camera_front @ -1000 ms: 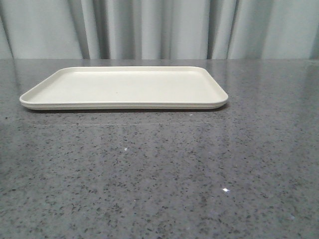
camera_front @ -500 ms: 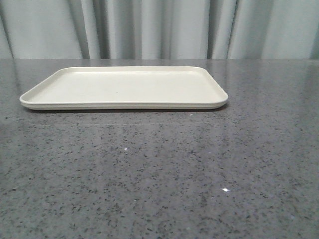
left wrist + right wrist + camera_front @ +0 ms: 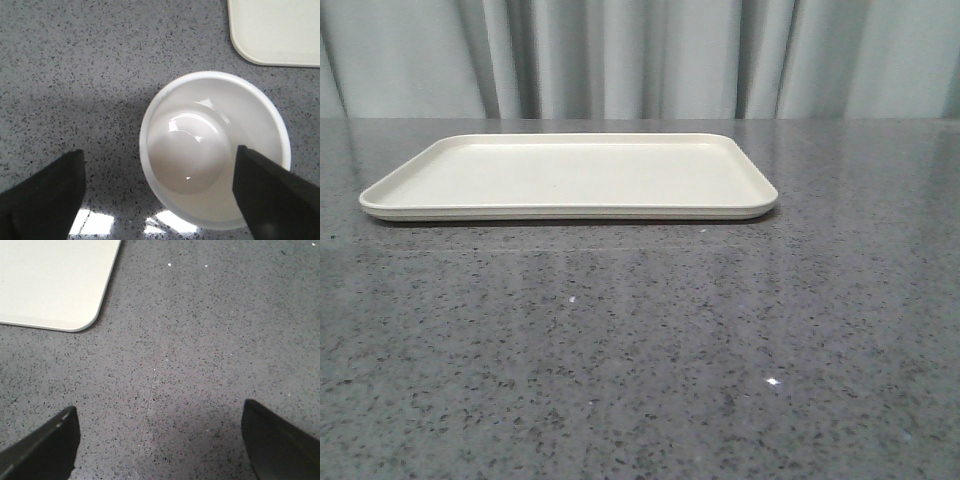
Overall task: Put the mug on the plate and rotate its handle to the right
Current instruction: 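Grip the mug rim with the left gripper and lift it, then carry the mug over the cream tray and lower it onto it, then open the left gripper and raise it away from the mug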
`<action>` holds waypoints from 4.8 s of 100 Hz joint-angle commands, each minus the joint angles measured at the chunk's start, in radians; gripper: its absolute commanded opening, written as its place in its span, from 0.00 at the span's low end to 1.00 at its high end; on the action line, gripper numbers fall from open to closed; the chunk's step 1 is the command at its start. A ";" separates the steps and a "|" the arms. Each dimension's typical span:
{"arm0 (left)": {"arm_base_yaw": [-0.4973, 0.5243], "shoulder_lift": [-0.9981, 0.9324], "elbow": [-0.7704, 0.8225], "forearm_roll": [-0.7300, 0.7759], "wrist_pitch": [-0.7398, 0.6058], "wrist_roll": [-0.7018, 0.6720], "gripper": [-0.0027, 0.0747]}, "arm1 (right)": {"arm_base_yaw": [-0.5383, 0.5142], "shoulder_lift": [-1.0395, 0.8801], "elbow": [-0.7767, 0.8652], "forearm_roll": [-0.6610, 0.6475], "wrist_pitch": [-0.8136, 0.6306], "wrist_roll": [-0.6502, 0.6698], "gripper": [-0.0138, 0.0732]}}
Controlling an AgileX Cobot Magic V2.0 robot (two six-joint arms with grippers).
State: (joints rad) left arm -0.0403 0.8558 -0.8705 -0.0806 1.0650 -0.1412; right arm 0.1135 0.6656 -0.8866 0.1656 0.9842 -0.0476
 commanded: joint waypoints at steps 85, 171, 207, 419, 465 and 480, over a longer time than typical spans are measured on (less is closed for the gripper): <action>0.003 0.166 -0.023 -0.022 -0.114 -0.005 0.01 | -0.009 0.007 -0.032 0.010 -0.045 -0.005 0.90; -0.268 0.507 -0.516 -0.153 -0.179 -0.047 0.01 | -0.009 0.007 -0.032 0.010 -0.045 -0.005 0.90; -0.379 0.750 -0.708 -0.104 -0.192 -0.147 0.01 | -0.009 0.007 -0.032 0.010 -0.045 -0.005 0.90; -0.432 0.862 -0.757 0.033 -0.148 -0.228 0.01 | -0.009 0.007 -0.032 0.010 -0.045 -0.005 0.90; -0.447 0.862 -0.757 0.053 -0.150 -0.228 0.01 | -0.009 0.007 -0.032 0.010 -0.045 -0.005 0.90; -0.447 0.862 -0.757 0.053 -0.150 -0.221 0.08 | -0.009 0.007 -0.032 0.010 -0.045 -0.005 0.90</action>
State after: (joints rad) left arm -0.4781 1.7630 -1.5920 -0.0249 0.9543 -0.3582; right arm 0.1135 0.6656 -0.8866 0.1663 0.9964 -0.0476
